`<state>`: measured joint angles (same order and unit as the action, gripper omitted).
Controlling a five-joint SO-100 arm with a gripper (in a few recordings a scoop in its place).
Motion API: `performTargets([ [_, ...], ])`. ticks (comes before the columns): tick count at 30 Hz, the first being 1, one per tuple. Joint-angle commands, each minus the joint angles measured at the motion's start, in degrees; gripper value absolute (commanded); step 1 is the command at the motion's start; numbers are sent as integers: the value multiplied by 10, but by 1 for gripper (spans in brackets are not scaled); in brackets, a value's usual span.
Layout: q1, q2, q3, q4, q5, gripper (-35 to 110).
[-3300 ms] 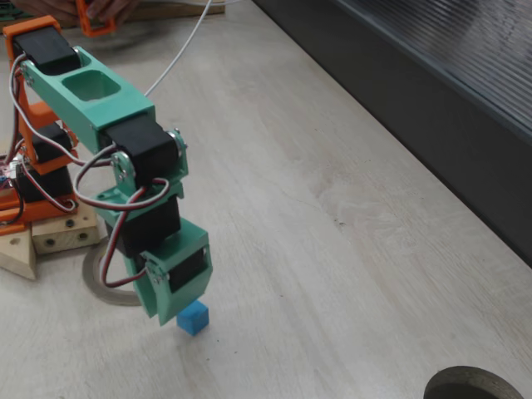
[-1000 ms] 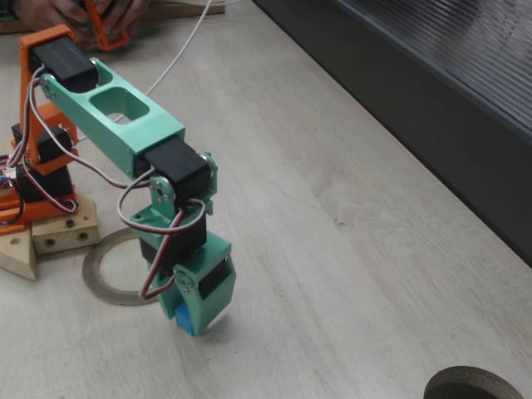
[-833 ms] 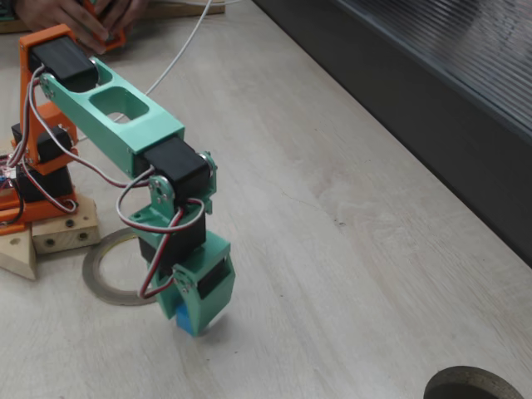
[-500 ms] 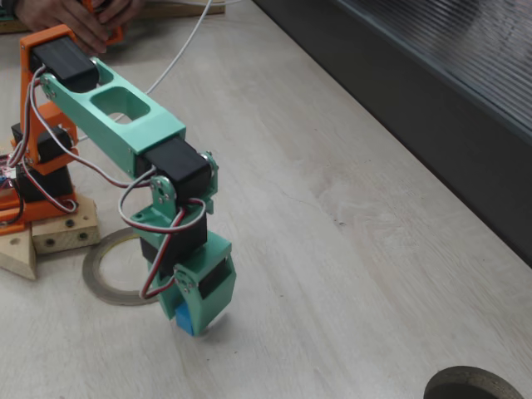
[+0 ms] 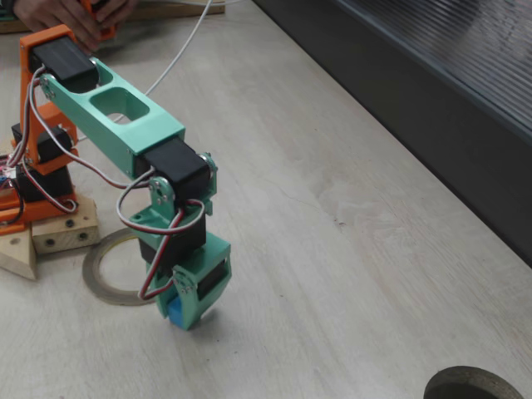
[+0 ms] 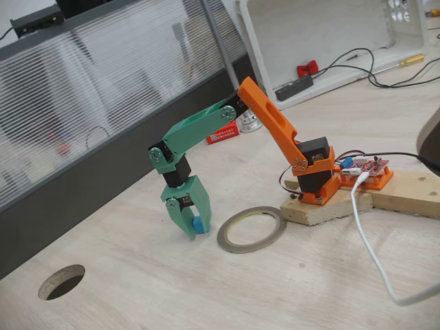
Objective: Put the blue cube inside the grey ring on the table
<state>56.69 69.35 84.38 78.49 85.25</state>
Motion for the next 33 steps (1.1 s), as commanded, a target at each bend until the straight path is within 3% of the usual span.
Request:
performTargets([
  [1, 2, 20, -4, 11, 4, 0],
  [33, -2, 24, 1, 11, 4, 0],
])
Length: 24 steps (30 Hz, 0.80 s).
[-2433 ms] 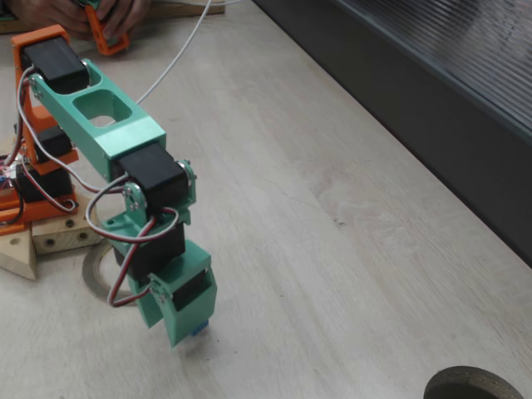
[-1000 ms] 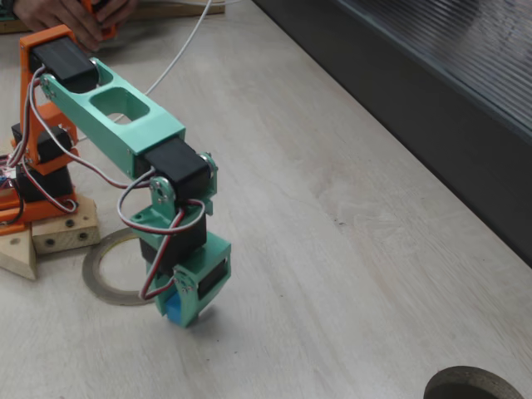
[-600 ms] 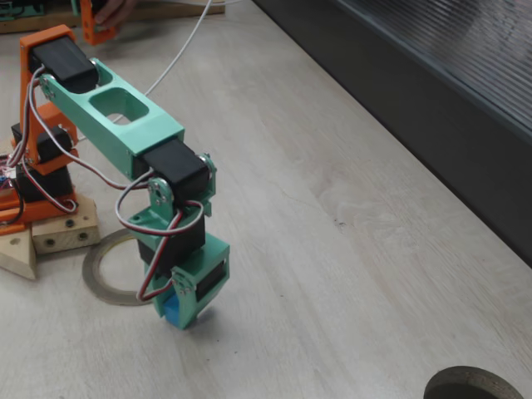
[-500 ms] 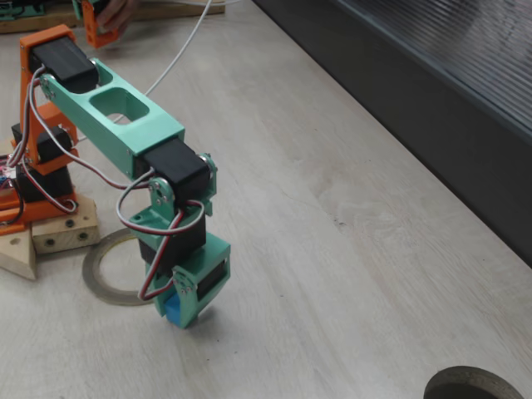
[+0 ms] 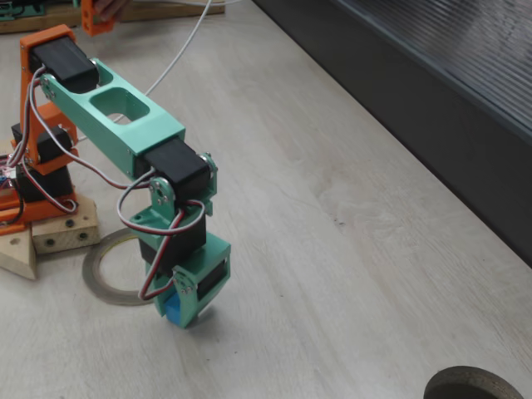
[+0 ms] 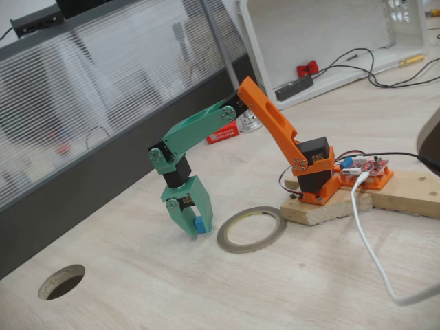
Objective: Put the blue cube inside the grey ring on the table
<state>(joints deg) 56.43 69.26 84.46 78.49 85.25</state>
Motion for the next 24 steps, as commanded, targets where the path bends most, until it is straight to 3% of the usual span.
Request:
performTargets([
  [1, 1, 30, 0, 11, 4, 0],
  [15, 1, 149, 1, 16, 4, 0],
  [24, 4, 241, 1, 193, 4, 0],
])
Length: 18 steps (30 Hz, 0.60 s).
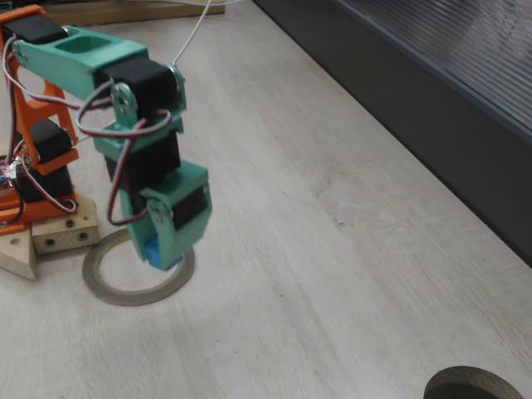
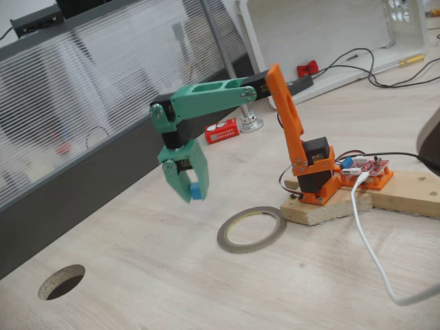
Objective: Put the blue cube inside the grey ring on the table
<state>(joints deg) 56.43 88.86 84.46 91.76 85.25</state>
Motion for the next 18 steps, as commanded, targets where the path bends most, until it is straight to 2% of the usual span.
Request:
performTargets([
  [1, 4, 48, 1, 79, 4, 0],
  [5, 1, 61, 11, 104, 4, 0],
  [18, 0, 221, 272, 100, 4, 0],
])
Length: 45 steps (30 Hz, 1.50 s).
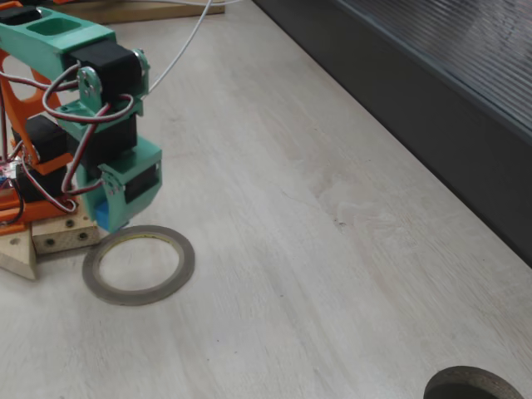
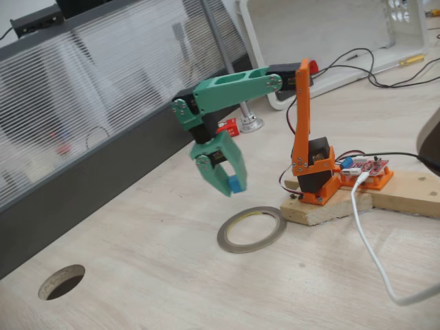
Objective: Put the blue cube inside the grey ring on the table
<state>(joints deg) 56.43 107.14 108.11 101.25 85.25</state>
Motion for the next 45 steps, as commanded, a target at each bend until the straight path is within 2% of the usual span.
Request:
performTargets([
  [1, 0, 40, 47, 5, 4, 0],
  [5, 0, 40, 72, -5, 4, 0],
  [11, 0, 40, 115, -100, 2, 0],
  [17, 0, 40, 161, -146, 1, 0],
  [40, -3, 30, 181, -213, 4, 0],
  [45, -86, 30, 181, -213, 1, 0],
])
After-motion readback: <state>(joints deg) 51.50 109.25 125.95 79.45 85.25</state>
